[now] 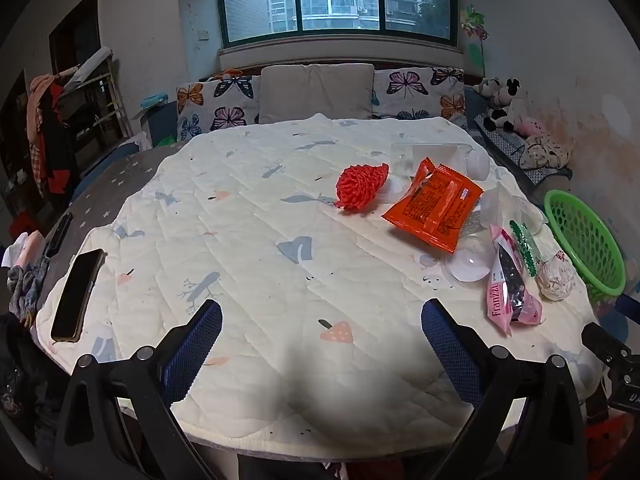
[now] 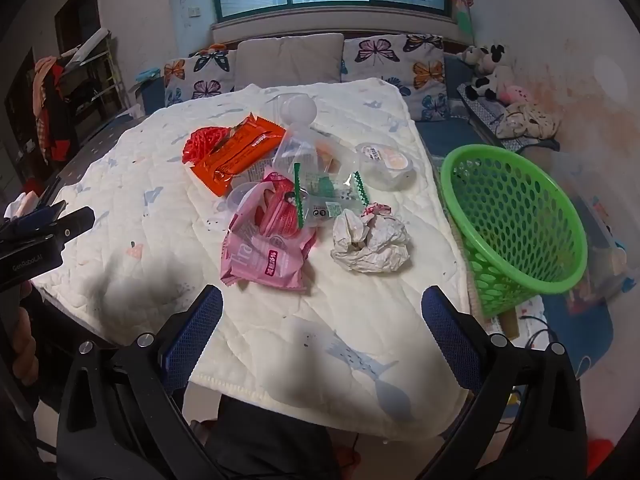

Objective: Collect trash

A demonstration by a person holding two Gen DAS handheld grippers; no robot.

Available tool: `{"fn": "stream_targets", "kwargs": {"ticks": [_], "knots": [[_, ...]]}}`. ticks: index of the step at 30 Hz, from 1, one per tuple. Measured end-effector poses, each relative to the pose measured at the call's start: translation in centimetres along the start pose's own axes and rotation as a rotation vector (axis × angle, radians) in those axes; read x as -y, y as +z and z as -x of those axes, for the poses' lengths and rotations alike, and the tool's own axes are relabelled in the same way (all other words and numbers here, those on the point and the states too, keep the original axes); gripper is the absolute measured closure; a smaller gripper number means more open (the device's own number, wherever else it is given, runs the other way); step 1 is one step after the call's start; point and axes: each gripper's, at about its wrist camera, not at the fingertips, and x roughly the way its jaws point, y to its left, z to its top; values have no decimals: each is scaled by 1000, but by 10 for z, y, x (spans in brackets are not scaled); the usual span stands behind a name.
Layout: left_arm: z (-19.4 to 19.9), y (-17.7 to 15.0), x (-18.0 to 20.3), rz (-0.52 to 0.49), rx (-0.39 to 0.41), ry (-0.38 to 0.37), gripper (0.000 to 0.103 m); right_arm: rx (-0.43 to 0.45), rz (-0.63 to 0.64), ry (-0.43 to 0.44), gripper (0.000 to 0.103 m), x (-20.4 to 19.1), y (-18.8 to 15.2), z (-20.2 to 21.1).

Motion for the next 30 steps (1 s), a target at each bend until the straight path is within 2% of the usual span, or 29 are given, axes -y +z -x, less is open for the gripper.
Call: {"fn": "stream_targets", "kwargs": {"ticks": [30], "knots": [[-1,2,6,3,0,-7,6,2,-14,4,4,3,3,-1]]}}
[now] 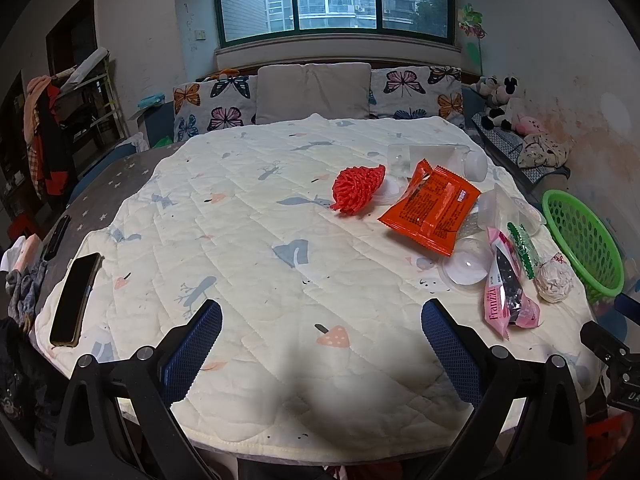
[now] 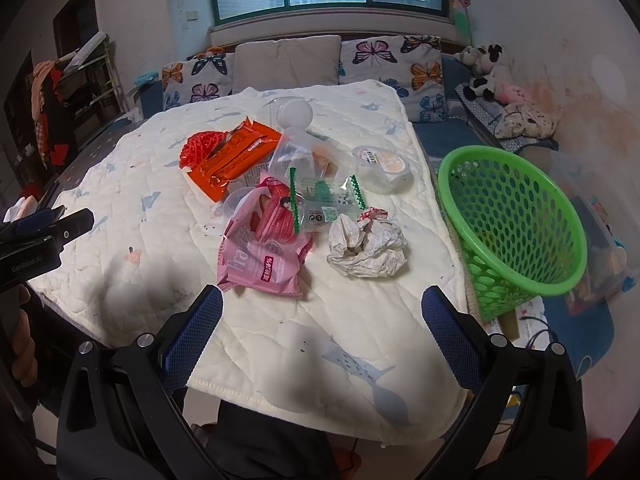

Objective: Collect trash

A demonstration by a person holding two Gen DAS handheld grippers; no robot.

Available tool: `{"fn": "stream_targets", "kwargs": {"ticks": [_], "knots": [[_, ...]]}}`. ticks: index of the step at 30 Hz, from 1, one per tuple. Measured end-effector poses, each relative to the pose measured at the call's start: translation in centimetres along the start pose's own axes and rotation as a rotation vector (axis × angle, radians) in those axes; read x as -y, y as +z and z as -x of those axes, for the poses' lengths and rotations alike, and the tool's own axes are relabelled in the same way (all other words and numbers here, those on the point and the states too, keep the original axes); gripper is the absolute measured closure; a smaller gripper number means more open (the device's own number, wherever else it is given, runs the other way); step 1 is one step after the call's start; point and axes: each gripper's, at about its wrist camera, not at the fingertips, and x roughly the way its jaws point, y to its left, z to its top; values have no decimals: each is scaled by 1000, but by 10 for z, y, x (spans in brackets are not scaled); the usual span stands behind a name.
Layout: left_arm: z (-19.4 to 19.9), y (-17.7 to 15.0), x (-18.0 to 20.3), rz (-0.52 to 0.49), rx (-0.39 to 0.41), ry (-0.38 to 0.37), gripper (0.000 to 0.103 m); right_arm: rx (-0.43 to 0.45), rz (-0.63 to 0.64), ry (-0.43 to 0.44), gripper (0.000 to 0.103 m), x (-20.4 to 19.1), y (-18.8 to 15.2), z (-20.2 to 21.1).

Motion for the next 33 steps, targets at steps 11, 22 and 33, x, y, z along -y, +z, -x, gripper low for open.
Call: {"fn": "stream_targets", "kwargs": {"ticks": [11,22,33], "knots": [[-1,0,0,1,-1,-2,6,-4,-1,-2,4,0,0,-2],[0,0,-1,-1,-1,-2,6,-3,-7,-3,4,1,-1,-3],[-2,3,0,-2,-3,-3,6,-3,-7,-3,4,1,0,-2]]}}
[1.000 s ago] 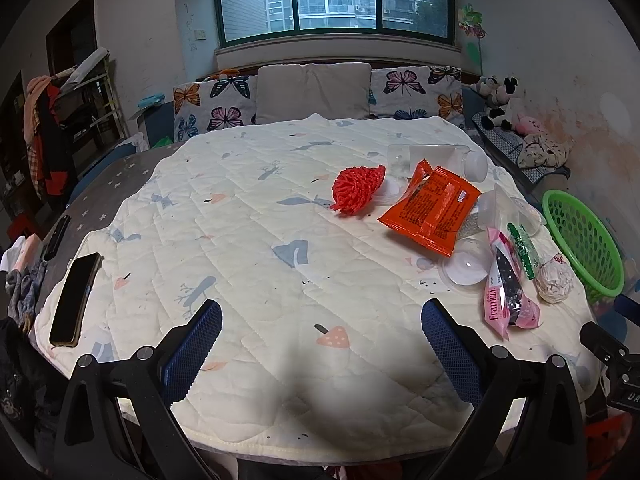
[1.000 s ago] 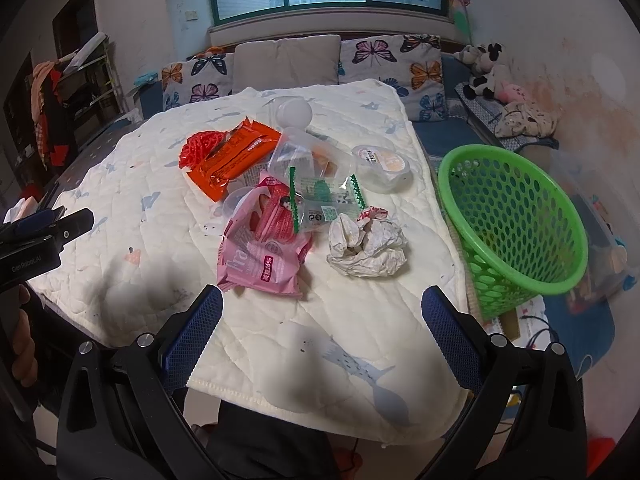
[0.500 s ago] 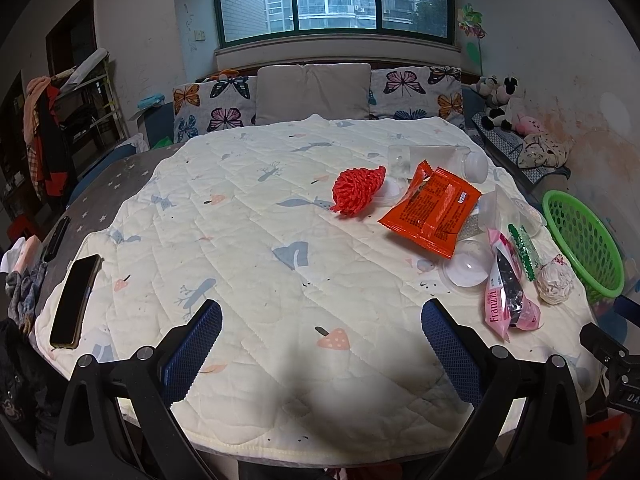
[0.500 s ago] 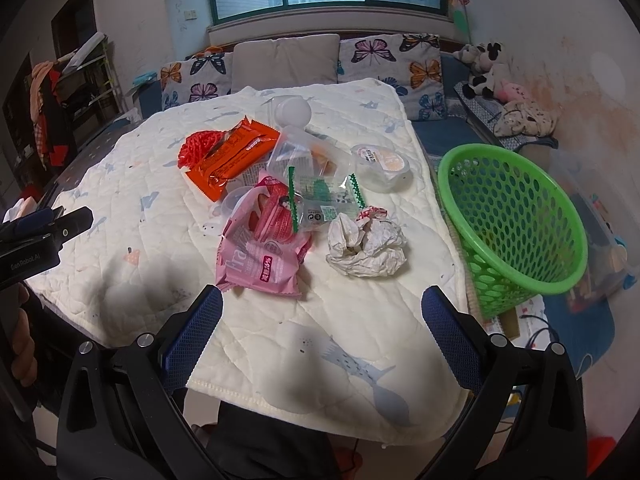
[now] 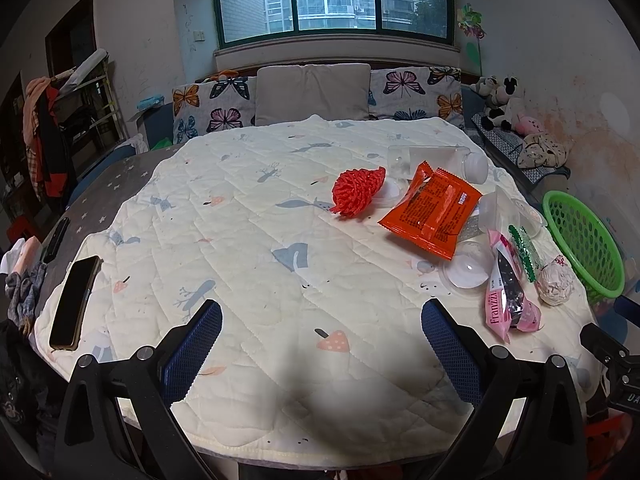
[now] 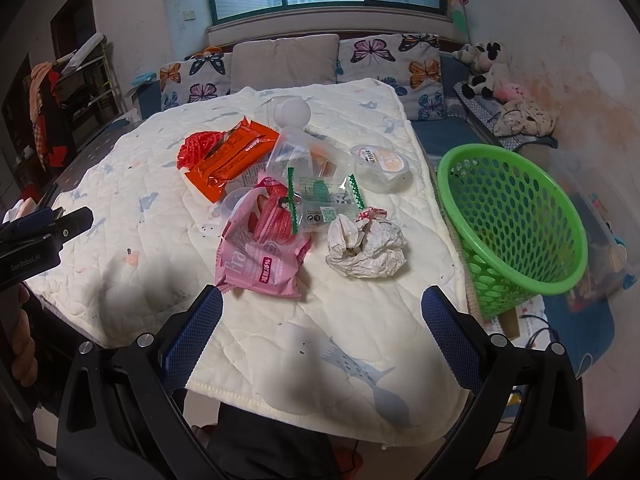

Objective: Collect trash

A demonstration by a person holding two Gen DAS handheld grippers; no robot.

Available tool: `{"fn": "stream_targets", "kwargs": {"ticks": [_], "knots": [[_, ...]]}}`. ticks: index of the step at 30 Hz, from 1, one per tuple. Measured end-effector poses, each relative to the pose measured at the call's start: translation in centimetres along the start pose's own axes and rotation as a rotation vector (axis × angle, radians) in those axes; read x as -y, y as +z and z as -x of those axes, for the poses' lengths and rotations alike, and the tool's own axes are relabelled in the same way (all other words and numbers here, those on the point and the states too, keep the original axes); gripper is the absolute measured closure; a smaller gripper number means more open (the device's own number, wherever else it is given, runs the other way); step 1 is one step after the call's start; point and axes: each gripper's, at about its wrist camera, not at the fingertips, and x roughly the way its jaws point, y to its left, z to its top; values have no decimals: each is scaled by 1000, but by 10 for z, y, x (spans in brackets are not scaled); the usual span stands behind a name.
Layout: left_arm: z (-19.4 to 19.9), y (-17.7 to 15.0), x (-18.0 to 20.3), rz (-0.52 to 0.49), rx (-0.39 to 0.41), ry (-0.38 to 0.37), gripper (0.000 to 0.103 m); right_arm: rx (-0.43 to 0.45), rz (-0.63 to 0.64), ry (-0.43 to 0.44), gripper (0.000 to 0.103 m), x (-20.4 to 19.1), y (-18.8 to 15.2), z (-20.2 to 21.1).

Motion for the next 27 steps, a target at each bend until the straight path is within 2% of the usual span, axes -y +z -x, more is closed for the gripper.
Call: {"fn": "stream_targets", "kwargs": {"ticks": [27], "knots": [[-2,10,-4,8,14,4,6,33,19,0,4,-1,8,3]]}}
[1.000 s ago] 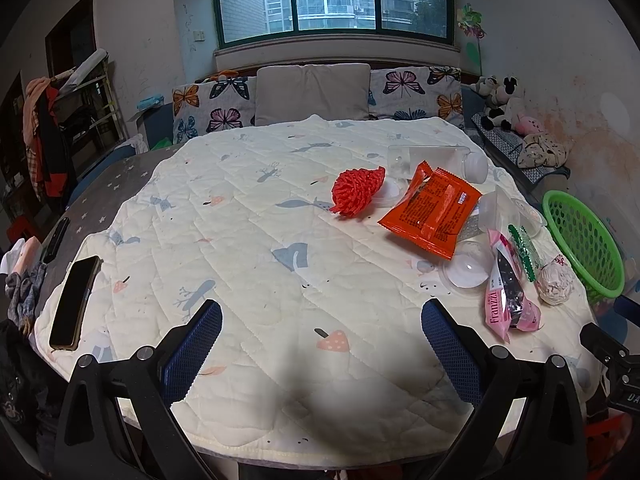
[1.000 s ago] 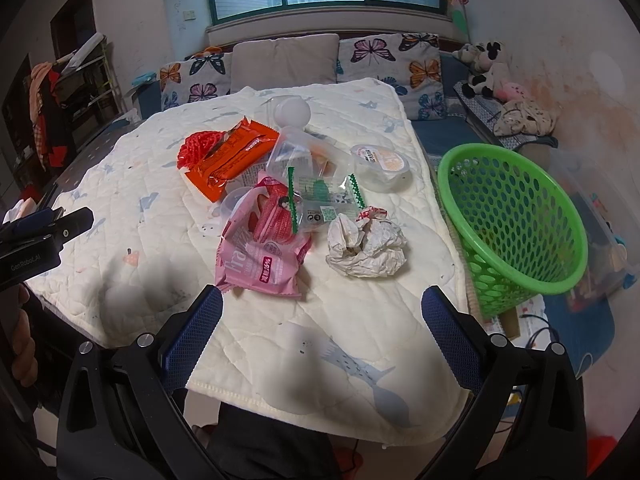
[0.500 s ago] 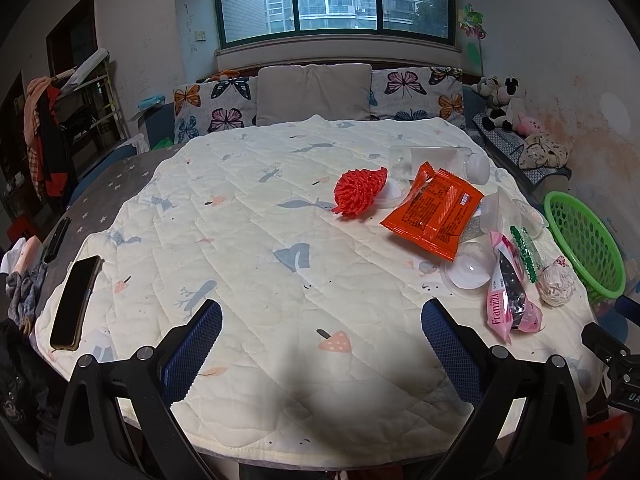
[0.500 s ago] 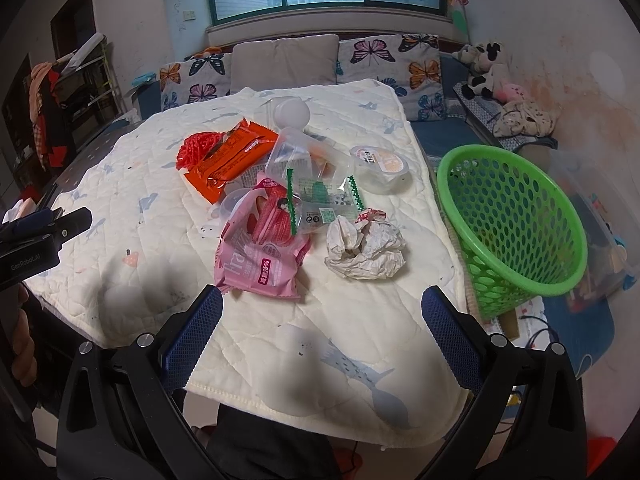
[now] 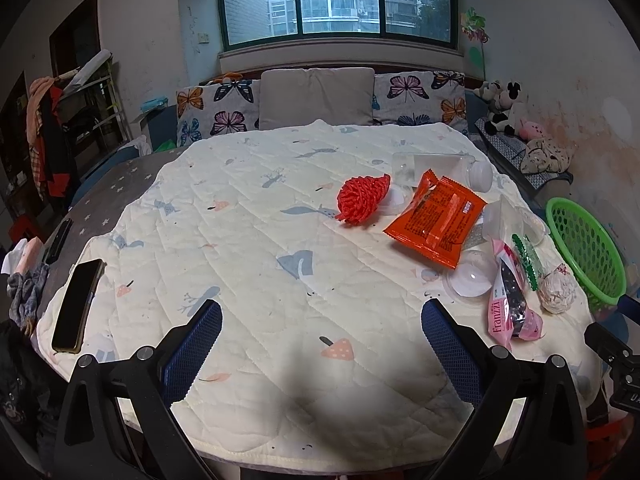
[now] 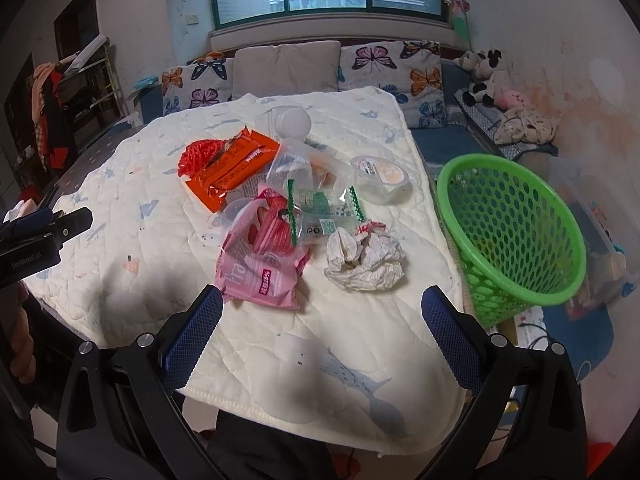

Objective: Collect trash

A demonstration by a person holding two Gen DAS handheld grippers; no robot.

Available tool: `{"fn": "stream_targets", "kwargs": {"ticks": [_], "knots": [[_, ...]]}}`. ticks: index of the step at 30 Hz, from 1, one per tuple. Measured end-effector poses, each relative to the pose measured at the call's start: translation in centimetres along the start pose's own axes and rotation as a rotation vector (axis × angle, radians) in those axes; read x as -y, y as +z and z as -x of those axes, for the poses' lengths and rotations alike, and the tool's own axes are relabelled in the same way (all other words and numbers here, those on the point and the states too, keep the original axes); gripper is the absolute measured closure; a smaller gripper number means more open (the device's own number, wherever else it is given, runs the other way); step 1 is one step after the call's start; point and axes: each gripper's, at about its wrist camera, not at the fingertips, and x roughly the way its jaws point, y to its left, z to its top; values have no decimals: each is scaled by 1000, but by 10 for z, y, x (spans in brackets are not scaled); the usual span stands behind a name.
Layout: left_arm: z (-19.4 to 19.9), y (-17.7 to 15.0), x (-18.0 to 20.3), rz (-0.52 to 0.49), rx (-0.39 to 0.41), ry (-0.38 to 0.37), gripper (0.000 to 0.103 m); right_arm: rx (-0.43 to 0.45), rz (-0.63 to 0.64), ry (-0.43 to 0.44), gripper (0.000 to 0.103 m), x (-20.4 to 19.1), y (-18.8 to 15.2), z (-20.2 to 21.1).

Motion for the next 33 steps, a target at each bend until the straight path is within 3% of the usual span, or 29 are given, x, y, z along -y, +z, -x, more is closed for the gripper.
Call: {"fn": "stream_targets", "kwargs": {"ticks": [33], "knots": [[8,14,-3,7,45,25,6,69,16,15,4,-2,18,4]]}}
